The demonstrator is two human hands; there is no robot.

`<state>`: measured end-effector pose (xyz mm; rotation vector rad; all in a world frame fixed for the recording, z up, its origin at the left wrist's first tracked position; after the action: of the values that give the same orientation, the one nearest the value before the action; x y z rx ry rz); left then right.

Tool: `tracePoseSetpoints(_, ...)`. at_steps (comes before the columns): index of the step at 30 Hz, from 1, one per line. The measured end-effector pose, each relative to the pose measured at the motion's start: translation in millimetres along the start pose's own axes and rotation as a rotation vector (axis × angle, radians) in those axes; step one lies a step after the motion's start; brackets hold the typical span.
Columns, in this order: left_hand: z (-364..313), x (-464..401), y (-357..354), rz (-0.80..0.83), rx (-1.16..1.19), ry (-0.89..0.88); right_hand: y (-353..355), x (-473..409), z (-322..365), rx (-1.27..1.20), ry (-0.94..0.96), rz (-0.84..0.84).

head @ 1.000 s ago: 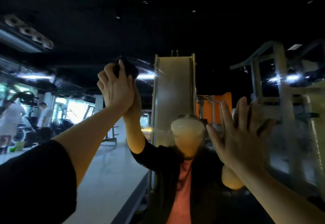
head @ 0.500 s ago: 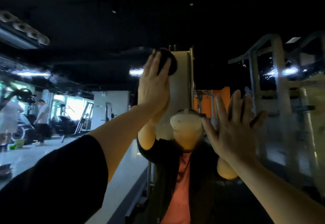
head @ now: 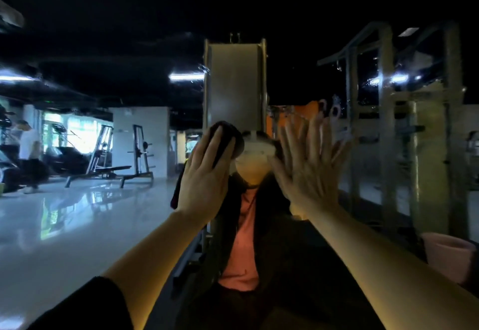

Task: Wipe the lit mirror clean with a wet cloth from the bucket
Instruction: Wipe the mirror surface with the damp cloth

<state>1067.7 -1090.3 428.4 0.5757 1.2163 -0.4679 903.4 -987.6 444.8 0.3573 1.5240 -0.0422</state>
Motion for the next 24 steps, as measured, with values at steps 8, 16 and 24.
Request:
tracePoseSetpoints(8,74,11,8,-0.018,0.030,0.552,-30,47,12,0.076,0.127,0.163)
tracePoseSetpoints(16,-18,33,-6,0.047,-0.007,-0.009,-27,52,16,0.073,0.103,0.171)
tracePoseSetpoints(24,30,22,4,0.059,-0.033,0.376,-25,53,18,0.070,0.069,0.190)
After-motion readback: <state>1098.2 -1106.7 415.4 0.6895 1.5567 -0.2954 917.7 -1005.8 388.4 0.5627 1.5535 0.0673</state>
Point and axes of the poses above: each hand's wrist, its own x-axis away from the middle knuckle, its own y-axis out of the back of the hand, z = x × y, the point moved 10 cm from there along -x, towards the middle knuckle, and after that the axes turned 12 degrees about -x, right-handed, at the moved point
